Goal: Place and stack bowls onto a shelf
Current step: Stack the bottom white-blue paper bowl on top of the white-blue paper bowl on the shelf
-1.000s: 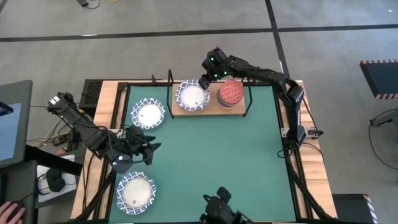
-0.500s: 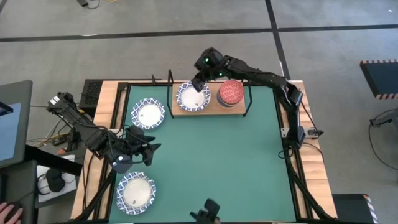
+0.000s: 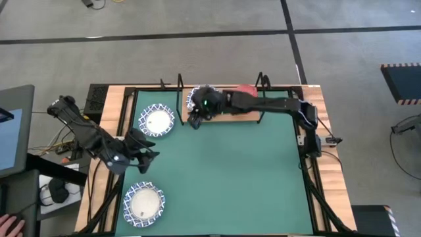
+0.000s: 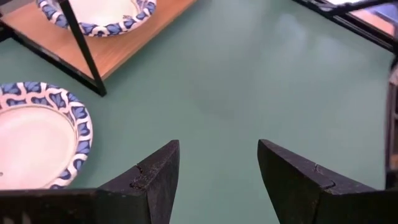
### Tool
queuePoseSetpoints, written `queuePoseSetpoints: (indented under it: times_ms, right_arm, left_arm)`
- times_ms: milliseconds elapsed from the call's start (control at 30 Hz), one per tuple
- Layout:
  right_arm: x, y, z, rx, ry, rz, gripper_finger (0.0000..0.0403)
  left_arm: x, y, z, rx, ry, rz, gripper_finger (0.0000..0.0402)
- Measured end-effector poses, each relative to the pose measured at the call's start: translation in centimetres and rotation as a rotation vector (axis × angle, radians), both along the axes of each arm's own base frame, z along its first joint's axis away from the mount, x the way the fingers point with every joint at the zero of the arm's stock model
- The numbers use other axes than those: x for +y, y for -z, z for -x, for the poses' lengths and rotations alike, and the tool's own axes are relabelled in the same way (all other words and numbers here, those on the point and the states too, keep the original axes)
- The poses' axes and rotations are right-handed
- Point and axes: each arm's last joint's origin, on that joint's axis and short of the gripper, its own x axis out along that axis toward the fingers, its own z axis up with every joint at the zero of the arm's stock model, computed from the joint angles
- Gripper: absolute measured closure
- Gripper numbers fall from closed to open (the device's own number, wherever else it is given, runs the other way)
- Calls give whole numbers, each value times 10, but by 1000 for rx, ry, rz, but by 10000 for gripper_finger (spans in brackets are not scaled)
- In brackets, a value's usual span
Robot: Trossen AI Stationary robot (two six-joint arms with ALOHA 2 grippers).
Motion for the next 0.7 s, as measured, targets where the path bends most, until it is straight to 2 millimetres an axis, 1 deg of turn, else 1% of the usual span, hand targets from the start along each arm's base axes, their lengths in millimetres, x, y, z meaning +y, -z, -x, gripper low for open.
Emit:
queuePoseSetpoints:
  times_ms: [133,267,400,567,633,700]
  right_arm:
    - [44,-5,-6,-62,33,0,215]
    - [80,-5,-8,-120,105,-23,215]
    - [105,0,-7,-149,156,-83,215]
    - [131,17,-7,-200,173,-170,215]
    - [141,20,-8,-232,164,-200,215]
    - [151,29,-14,-262,164,-225,215]
  left_arm:
    - [7,-7,14,-5,91,-11,200]
    - [7,-9,26,3,181,-43,200]
    - [6,-8,35,25,243,-72,200]
    - [1,-7,40,31,303,-95,200]
    - [0,-7,42,26,320,-105,200]
    - [-2,-7,44,21,335,-110,200]
